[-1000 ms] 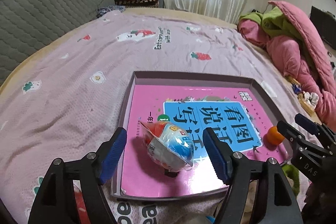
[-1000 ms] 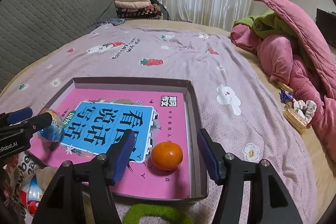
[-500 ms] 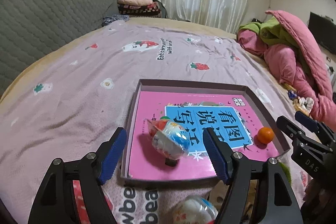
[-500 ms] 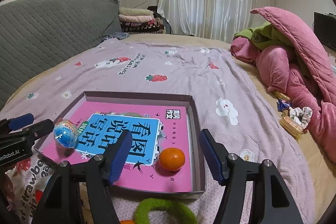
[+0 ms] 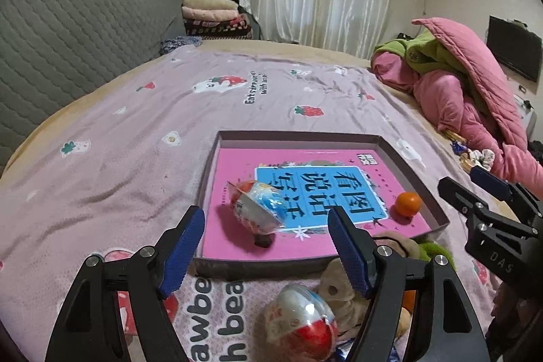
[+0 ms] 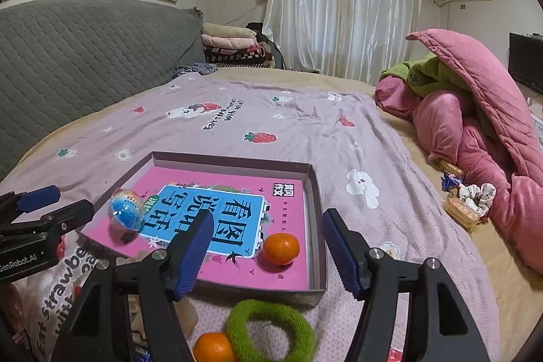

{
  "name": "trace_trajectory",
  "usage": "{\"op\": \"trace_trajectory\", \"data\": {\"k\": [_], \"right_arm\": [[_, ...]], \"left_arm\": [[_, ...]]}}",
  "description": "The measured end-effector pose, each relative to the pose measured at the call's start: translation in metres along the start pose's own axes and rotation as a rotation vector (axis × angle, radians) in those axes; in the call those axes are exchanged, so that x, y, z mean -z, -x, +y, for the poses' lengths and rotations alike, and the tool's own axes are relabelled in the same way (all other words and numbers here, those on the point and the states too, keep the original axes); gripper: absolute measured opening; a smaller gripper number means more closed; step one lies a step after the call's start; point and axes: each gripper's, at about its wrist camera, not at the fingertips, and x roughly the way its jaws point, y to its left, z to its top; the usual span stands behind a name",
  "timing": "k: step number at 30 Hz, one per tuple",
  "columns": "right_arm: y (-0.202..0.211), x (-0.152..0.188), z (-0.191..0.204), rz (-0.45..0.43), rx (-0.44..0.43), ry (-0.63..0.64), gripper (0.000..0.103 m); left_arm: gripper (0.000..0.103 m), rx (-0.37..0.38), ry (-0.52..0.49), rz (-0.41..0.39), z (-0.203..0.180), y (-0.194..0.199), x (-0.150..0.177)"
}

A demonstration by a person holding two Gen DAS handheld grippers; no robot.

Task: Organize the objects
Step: 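Withdraw both tools from the tray back toward the remaining objects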

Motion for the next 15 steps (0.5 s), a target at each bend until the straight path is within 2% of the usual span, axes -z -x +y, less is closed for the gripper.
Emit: {"op": "trace_trajectory", "data": {"k": [8, 15], "right_arm": [[0.009, 0.009, 0.001, 0.007, -0.011, 0.034, 0.066], [0.015, 0.015, -0.008, 0.021, -0.017, 0.035, 0.066]], "left_arm": [[0.076, 0.037, -0.028, 0.009, -0.015, 0.003, 0.006], [0.076, 0.039, -0.07, 0.021, -0.024, 0.001, 0.01]]}}
